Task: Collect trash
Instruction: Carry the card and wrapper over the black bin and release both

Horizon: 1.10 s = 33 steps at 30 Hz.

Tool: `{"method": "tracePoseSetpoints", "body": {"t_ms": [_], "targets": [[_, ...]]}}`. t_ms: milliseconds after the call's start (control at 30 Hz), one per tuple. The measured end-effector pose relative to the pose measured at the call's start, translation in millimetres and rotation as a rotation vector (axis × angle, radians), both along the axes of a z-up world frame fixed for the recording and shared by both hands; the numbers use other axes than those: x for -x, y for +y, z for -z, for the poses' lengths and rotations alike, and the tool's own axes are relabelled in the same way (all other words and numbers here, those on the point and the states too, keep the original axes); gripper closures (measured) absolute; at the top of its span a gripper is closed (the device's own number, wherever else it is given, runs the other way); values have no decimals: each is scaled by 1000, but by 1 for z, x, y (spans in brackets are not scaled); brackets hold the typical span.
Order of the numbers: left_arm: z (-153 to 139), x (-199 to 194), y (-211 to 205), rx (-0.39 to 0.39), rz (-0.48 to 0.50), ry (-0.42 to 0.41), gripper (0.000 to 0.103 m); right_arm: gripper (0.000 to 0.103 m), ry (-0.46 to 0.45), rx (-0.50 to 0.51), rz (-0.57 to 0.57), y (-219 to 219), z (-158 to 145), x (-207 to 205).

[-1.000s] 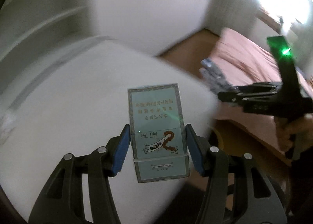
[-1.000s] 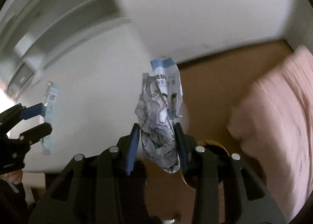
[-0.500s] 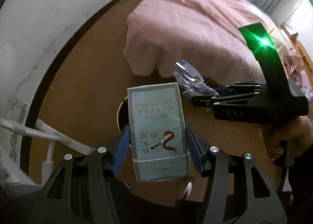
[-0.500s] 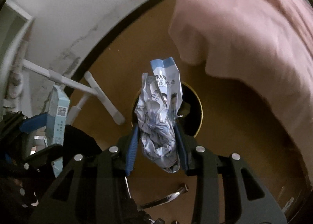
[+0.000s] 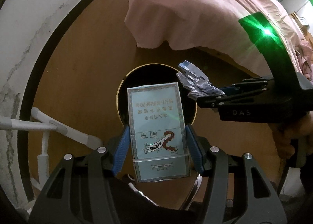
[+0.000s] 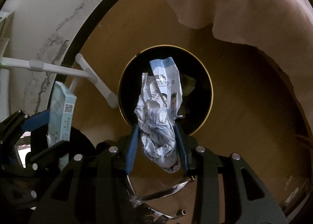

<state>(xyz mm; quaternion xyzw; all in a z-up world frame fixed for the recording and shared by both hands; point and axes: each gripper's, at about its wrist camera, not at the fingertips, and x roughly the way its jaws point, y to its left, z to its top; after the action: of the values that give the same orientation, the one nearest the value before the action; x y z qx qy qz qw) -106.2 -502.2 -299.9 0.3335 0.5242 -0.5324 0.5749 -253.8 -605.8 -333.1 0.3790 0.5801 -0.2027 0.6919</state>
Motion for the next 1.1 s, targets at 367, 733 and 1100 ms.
{"method": "tracePoseSetpoints", "body": {"t_ms": [367, 733, 1100], "targets": [[3, -3, -8, -11, -5, 8, 48, 63, -20, 0, 31, -15, -3, -3], [1, 2, -15, -3, 4, 5, 35, 35, -88, 47, 99, -22, -38, 13], [-107, 14, 10, 140, -20, -74, 13, 28, -209, 253, 132, -6, -155, 39]]}}
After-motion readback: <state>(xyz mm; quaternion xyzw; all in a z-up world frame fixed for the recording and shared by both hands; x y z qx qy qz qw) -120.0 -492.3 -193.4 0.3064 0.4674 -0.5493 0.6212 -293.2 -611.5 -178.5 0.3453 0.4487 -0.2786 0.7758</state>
